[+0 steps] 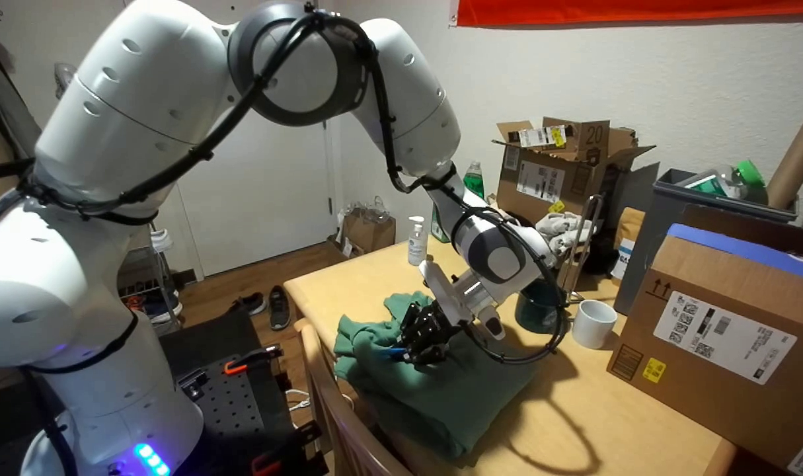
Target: Pick the object next to the sweater and rub it against the sweater
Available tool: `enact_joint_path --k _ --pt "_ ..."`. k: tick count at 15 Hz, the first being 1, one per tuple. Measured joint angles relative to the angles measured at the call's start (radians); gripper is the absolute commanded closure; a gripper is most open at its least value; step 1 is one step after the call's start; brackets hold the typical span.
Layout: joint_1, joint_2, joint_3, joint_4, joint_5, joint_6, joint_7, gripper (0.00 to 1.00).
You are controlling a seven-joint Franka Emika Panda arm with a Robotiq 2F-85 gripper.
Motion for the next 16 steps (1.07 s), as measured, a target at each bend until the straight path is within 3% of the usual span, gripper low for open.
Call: enact_joint_path --k 6,16 --pt "-0.072 0.006 0.0 -0.004 0.036 0.0 -0.135 0.97" --pt "-0.094 -0.018 -0.018 -0.007 0.036 -0.002 -0.143 0.97"
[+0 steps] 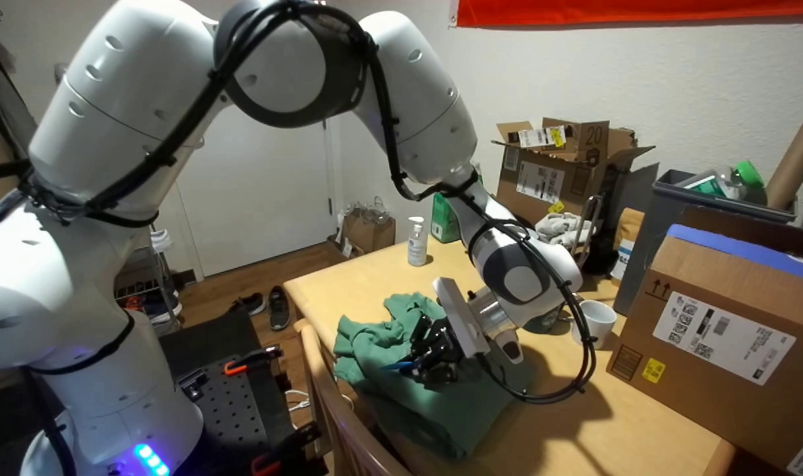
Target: Pick the object next to the sweater and rub it against the sweater
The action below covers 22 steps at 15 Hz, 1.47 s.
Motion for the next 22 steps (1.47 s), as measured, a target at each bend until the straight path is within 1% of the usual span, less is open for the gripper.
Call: enact_joint_path --k 1,2,5,10,11,22 --pt "0.0 -0.004 -0.006 -0.002 0.0 0.0 0.0 0.97" --pt "-0.002 -0.008 -0.013 -0.003 0.0 0.0 0.001 0.87" --pt "-0.007 -0.024 -0.026 -0.009 0.0 0.0 0.002 0.87" --pt "-0.008 -0.028 -0.027 -0.014 0.0 0.001 0.004 0.87" --pt "-0.008 -0.028 -0.027 -0.014 0.0 0.001 0.004 0.97" --pt "-0.008 -0.015 -0.033 0.002 -0.001 -0.012 0.004 0.97"
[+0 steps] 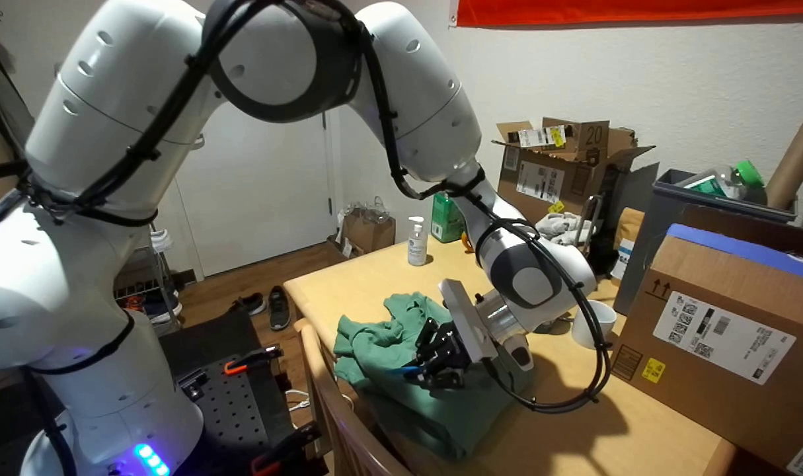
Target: Pick the object next to the sweater and rub it against the sweater
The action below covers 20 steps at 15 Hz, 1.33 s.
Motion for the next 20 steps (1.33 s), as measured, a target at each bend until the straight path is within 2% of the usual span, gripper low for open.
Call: enact_joint_path --k 11,20 --pt "-0.053 0.019 -0.024 0.059 0.0 -0.058 0.002 0.97" --pt "-0.107 0.094 -0.03 0.171 0.0 -0.156 0.002 0.97"
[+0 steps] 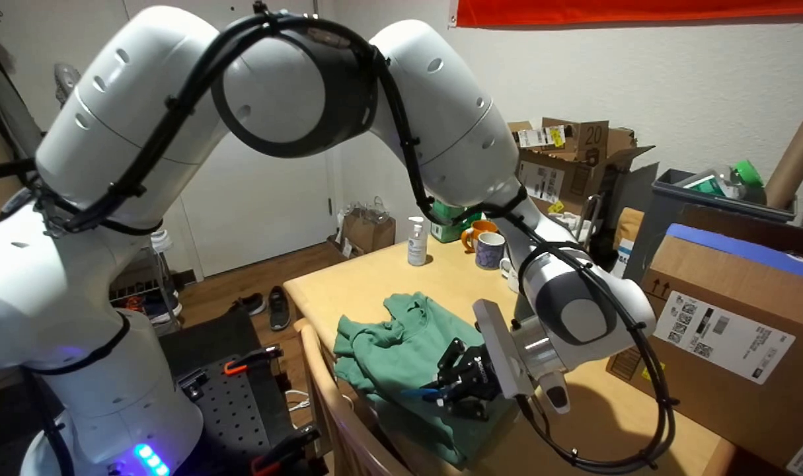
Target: Pick the object next to the sweater and rub it against the sweater
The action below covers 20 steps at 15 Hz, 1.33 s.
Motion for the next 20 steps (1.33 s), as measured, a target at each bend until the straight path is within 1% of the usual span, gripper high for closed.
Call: enact_joint_path --k 5,9,12,16,20 --pt "-0.032 0.024 -0.017 0.057 0.0 -0.038 0.0 0.97" --pt "-0.063 0.035 -0.027 0.084 0.0 -0.04 0.0 0.97" --pt "-0.07 0.044 -0.027 0.091 0.0 -0.04 0.0 0.97" --pt "-0.045 0.058 -0.019 0.093 0.0 -0.04 0.005 0.97" --pt "0.008 0.06 -0.011 0.093 -0.007 -0.04 0.019 0.97"
